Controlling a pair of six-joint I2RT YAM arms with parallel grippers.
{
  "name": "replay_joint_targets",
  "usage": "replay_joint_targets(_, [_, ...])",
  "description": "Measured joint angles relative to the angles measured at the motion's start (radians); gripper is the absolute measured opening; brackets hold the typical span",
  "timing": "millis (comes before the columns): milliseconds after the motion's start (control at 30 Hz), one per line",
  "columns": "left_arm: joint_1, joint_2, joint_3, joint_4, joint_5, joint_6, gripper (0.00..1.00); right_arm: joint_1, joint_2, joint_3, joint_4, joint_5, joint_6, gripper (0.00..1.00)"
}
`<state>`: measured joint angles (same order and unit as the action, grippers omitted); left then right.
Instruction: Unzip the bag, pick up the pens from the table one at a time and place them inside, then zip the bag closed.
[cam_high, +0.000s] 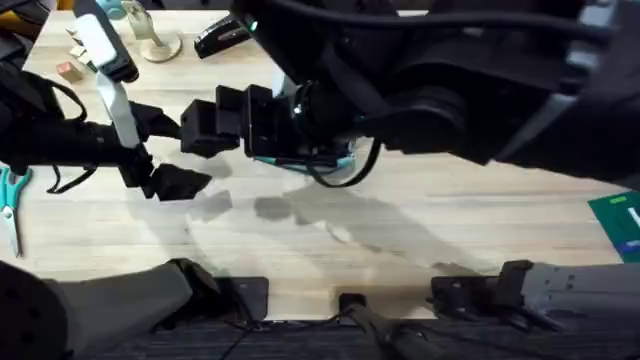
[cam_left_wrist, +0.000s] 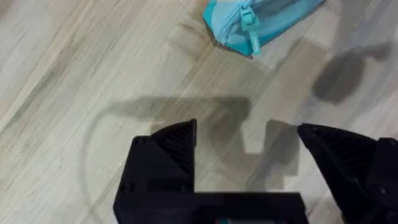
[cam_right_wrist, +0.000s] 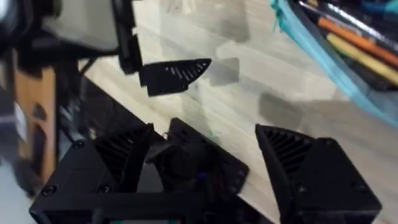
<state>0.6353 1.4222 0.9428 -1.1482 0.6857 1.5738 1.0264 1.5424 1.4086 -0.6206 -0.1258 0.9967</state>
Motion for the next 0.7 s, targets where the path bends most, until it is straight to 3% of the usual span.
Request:
replay_joint_targets(300, [0.000, 0.000, 0.000, -0.054, 0.002, 0.084, 0.992, 0.000, 0.114, 0.000, 0.067, 0.033, 0.120, 0.997])
replay_joint_targets(400, [0.000, 0.000, 0.000, -0.068, 0.002, 0.131, 0.992, 0.000, 0.166, 0.000, 0.125, 0.126, 0.138, 0.997])
replay_joint_targets(700, [-0.001, 0.000, 0.000, -0.068, 0.002, 0.152, 0.993, 0.000, 0.219, 0.000, 0.253, 0.252, 0.157, 0.998])
